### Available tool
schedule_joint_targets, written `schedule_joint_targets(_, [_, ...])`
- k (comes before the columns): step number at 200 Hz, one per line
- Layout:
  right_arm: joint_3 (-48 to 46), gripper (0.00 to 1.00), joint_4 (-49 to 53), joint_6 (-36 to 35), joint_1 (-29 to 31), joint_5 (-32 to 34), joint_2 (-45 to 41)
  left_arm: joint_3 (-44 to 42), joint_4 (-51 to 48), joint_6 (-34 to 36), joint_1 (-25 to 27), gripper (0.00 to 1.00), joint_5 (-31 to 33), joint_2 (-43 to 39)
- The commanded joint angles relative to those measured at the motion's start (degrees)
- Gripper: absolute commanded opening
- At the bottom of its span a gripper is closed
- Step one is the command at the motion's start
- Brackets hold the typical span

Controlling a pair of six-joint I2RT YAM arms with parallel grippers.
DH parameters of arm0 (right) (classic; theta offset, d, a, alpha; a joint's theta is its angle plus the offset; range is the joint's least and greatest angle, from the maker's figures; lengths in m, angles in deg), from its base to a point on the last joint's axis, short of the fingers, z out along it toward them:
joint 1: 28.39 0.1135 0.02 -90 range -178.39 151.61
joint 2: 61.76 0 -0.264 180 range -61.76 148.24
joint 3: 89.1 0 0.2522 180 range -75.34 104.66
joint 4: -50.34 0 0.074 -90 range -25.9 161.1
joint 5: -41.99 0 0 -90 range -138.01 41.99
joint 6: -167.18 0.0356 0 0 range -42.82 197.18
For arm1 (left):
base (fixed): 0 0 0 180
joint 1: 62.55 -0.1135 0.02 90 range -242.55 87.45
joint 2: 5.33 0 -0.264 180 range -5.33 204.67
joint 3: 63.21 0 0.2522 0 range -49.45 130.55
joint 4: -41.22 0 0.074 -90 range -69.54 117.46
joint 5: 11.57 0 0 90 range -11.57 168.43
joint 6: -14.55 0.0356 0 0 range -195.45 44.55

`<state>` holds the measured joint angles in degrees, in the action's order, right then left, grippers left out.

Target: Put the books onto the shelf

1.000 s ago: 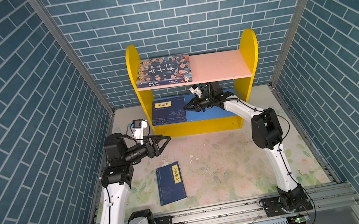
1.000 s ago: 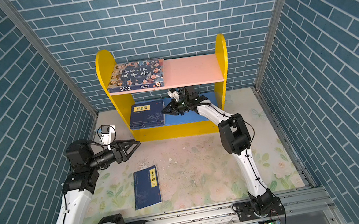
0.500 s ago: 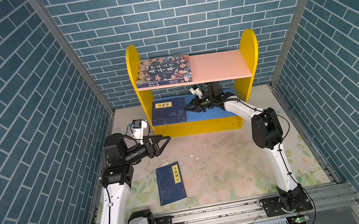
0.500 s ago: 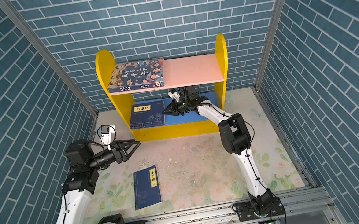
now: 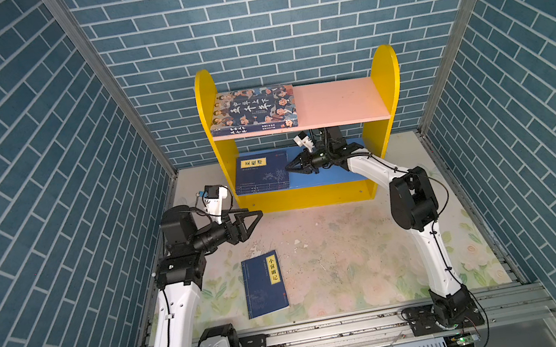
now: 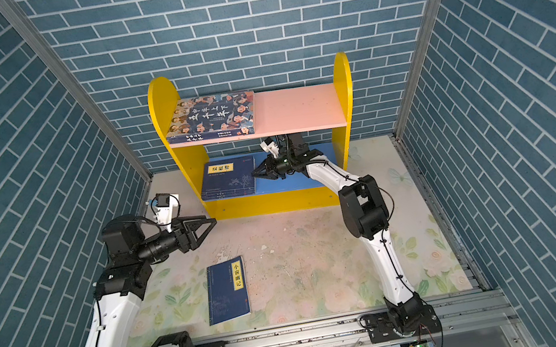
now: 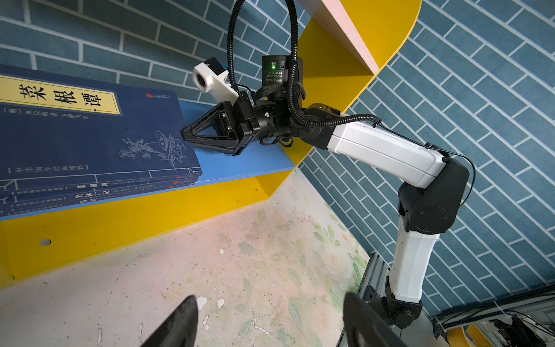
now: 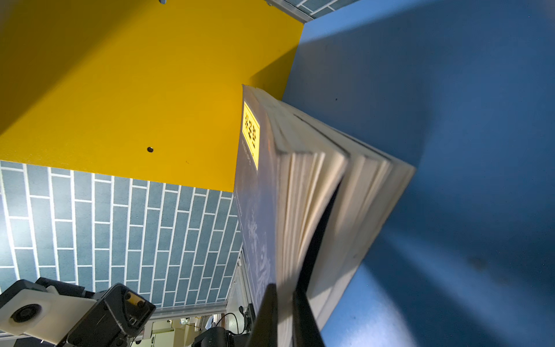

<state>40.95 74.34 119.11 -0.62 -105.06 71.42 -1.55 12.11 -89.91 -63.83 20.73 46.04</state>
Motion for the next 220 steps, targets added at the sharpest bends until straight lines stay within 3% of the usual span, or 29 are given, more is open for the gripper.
schedule_joint_targets(1, [-0.19, 0.00, -0.76, -2.47, -0.18, -2.18, -1.80, 1.24, -0.38, 1.07, -0.48, 0.77, 0.39, 0.12])
schedule_joint_targets(42, [0.24, 0.01, -0.73, -2.18, -0.06, -2.27, -1.02, 0.81, 0.23, 0.61, -0.48, 0.77, 0.00, 0.19])
schedule_joint_targets(79, [0.30, 0.25, 0.13, -2.64, -0.04, -1.50, -1.06, 0.85, 0.50, 0.28, -0.48, 0.78, -0.14, 0.15])
schedule_joint_targets(108, [0.27, 0.31, 1.82, -4.03, -0.06, 0.70, -1.83, 0.80, 0.54, 0.20, -0.48, 0.78, -0.26, 0.14])
schedule_joint_targets(161, [-0.61, 0.36, 5.12, -7.67, -0.13, 8.10, -4.65, 0.66, 0.59, 0.13, -0.48, 0.78, -0.58, -0.29])
schedule_joint_targets(220, [-3.97, 0.35, -1.06, -5.55, -0.17, 8.37, -7.15, 0.53, 0.59, 0.13, -0.48, 0.78, -0.98, 0.02])
